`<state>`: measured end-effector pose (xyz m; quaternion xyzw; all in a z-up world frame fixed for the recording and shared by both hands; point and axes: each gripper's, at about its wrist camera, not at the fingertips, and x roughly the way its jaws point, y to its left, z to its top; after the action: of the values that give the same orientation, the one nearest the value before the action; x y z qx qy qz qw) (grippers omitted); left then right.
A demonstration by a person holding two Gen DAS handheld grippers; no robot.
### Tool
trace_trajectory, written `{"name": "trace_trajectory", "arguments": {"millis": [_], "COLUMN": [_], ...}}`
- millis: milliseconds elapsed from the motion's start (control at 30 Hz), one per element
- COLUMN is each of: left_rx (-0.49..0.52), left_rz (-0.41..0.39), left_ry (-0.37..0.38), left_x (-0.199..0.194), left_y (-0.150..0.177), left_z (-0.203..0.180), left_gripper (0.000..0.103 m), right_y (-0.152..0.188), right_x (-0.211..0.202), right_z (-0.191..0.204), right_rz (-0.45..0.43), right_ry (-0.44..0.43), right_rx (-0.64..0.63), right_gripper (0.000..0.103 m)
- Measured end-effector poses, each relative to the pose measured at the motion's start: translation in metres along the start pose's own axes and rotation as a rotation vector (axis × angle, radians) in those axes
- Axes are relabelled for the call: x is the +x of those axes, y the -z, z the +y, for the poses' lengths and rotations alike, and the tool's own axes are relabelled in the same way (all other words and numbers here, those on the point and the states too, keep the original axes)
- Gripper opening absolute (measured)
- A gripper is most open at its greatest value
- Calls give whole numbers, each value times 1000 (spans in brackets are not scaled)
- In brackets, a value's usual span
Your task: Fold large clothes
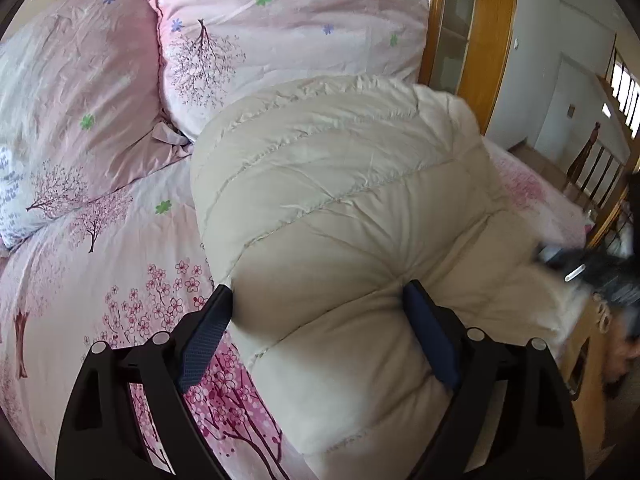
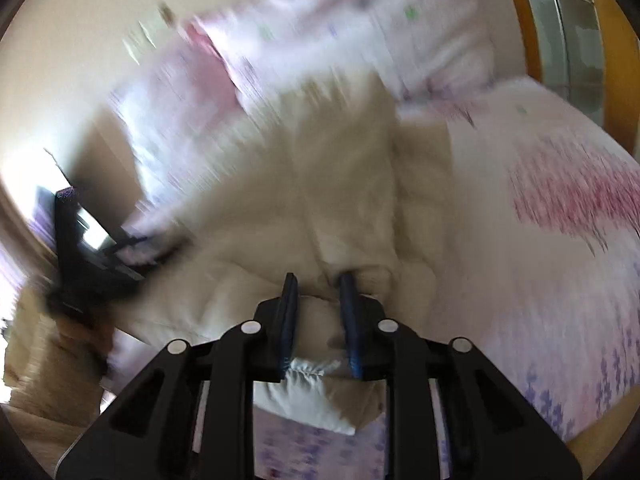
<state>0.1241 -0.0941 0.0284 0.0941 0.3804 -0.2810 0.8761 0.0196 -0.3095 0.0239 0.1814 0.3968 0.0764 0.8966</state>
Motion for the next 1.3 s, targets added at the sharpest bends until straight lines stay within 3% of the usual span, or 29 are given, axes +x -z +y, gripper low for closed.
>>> {"name": "trace_trajectory", "arguments": {"millis": [233, 400, 633, 667, 733, 833, 967, 1000, 1033, 1067, 1100, 1133, 1300], "left_rx": [72, 134, 84, 79, 54, -14, -78, -92, -104, -119, -142, -162, -314], "left_rz": [-105, 3, 89, 89, 81, 35, -49, -56, -57, -55, -50, -44, -28], "left_ry": [124, 102, 91, 94, 120, 184, 158, 127, 111, 94, 76, 67, 120], "left_x": [-51, -25, 11, 10, 1, -19, -34, -33, -31, -29, -25, -22, -5], "left_y": [18, 35, 46, 45, 41, 28, 12, 8, 6, 5, 4, 4, 4], "left_z": [-23, -37, -26, -26, -21, -5, 16, 21, 24, 28, 33, 37, 69], "left_gripper": [87, 87, 91, 91, 91, 91, 91, 91, 91, 91, 91, 91, 91], "right_y": [11, 19, 25, 22, 6, -29, -75, -86, -93, -98, -101, -100, -84], "right_x": [12, 12, 12, 10, 4, -14, -5, 5, 15, 27, 36, 44, 53], "right_z": [-6, -6, -13, -13, -19, -37, -54, -58, -61, -64, -65, -68, -79], "right_rz": [20, 2, 3, 18, 51, -38, -104, -94, -76, -52, -30, -7, 10], "right_ry": [14, 16, -12, -17, -84, -175, -149, -160, -166, -171, -175, -179, -63], "right_rx": [21, 4, 5, 5, 52, 168, 255, 277, 296, 310, 320, 334, 385], "right_gripper": [22, 22, 22, 23, 37, 58, 64, 63, 53, 43, 17, 11, 5]}}
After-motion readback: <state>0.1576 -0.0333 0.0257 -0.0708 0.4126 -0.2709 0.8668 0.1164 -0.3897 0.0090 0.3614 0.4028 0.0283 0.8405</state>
